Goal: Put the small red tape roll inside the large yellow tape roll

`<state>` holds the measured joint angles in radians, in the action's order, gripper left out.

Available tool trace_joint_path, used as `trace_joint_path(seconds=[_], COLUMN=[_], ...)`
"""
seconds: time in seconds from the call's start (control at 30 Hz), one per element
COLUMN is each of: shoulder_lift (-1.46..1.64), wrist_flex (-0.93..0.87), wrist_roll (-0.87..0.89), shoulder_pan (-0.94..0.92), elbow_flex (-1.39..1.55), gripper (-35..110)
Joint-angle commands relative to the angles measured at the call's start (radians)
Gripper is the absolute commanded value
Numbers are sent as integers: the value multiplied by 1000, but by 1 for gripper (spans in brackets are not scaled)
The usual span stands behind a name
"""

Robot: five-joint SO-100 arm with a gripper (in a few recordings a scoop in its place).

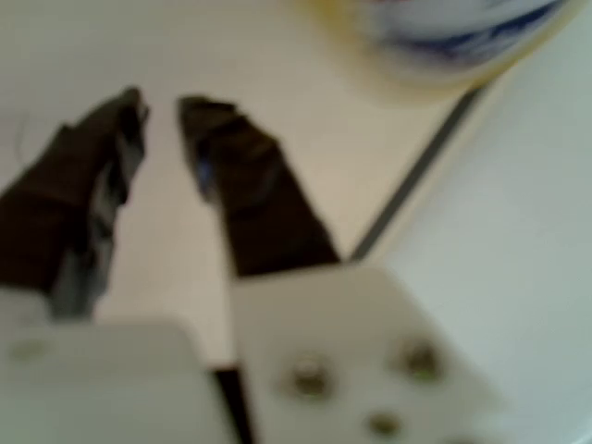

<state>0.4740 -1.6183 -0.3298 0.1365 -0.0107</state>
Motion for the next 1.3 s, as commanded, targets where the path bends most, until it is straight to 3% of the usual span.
trace_joint_path(seconds=[0.0,0.37,0.53,0.67,0.93,1.27], shoulder_lift=[272,1005,1552,1835,2292,2861], wrist_flex=[-181,-150,552,811,821,560], wrist_roll=[-25,107,114,143,135,156], shoulder_pan=[-43,-91,-216,-245,-244,-130], elbow_flex=[-26,764,1767,2184,2589,2974], gripper=[0,0,0,0,0,0])
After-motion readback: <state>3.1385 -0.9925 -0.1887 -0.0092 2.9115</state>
